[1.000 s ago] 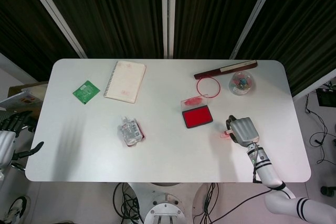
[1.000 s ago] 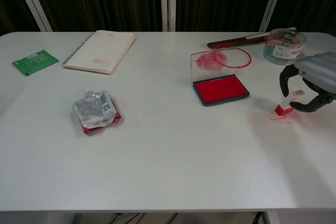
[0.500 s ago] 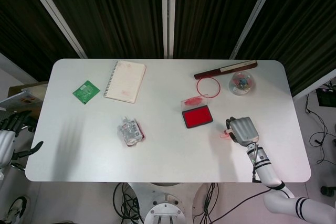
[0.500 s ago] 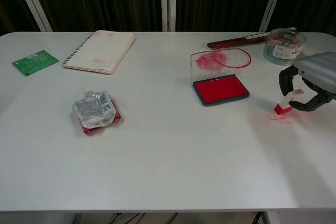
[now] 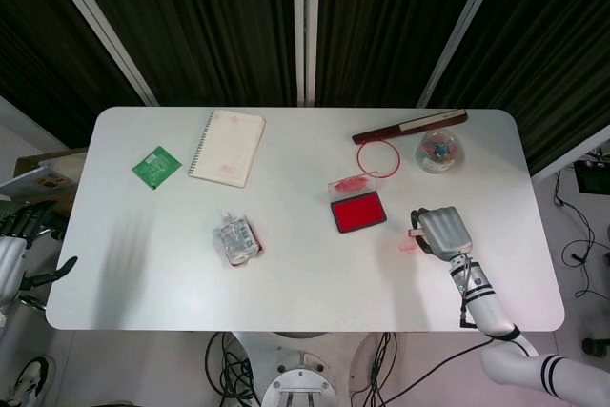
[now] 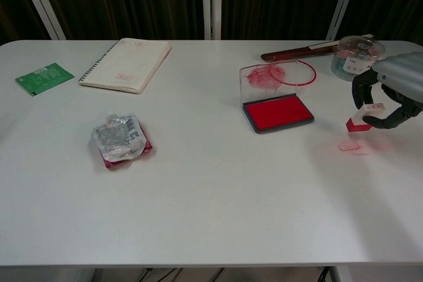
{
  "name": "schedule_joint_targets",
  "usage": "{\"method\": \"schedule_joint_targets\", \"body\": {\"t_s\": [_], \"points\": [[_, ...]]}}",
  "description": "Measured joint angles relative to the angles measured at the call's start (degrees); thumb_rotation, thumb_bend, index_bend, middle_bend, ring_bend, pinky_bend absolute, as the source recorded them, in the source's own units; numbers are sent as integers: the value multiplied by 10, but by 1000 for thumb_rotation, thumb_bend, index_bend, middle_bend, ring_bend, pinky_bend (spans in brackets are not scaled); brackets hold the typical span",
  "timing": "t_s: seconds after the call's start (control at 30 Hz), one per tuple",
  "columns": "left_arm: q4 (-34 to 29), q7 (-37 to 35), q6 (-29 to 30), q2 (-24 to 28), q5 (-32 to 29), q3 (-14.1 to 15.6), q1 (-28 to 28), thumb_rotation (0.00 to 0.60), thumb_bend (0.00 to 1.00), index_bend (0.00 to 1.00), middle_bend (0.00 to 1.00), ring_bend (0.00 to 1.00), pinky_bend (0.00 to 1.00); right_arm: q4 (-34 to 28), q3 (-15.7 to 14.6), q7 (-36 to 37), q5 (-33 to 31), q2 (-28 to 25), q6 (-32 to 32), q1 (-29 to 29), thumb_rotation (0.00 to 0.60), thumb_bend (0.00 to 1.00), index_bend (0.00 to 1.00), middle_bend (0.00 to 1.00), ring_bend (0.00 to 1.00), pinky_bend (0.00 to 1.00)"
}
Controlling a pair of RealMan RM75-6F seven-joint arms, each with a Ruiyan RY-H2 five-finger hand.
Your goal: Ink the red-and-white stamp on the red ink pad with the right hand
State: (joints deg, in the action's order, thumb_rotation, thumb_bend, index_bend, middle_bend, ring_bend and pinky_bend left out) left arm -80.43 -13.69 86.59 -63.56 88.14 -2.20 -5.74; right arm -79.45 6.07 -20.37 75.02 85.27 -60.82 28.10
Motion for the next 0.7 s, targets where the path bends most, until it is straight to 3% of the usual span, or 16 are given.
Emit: {"method": "schedule_joint_targets", "body": {"t_s": [0.17,0.33,0.5,0.7], "points": [[1,-1,-4,0,0,0,-2,446,199,103,134,131,218,-46,22,-5,-16,-40,38,28,600,294,605,527,818,991],[1,-1,-9,-1,-2,0,-4,448,199,103,134,131,218,-74,51,-6,-57,-74,119,79,600,299,606,529,817,992],[4,-4,-13,-2,-6,-1,-6,449,199,103,134,131,218,-69,67,-17,-124,-88,217,153,600,301,606,529,817,992],[9,-10,-18,-3,-10,-3,-8,449,198,103,134,131,218,-31,63,-47,-195,-62,250,214,600,304,618,540,818,992]]}}
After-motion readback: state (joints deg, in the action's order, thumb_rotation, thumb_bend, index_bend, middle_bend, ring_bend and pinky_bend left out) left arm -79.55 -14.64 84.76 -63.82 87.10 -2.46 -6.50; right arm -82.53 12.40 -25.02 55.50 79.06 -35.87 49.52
